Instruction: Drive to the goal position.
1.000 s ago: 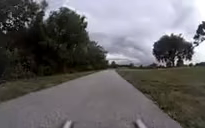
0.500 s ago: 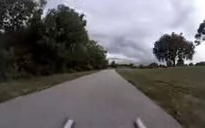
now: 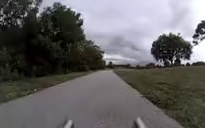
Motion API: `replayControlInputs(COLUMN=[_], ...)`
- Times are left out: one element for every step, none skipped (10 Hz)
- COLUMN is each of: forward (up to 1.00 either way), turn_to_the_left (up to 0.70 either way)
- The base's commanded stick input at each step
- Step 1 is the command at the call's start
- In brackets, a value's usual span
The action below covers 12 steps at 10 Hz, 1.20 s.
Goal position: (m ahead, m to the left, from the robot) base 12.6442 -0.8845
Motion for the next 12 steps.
replayControlInputs(forward=[0.85,0.85,0.85,0.85,0.85,0.85,0.85,0.85,0.85,0.85,0.85,0.85], turn_to_the_left=[0.00,0.00,0.00,0.00,0.00,0.00,0.00,0.00,0.00,0.00,0.00,0.00])
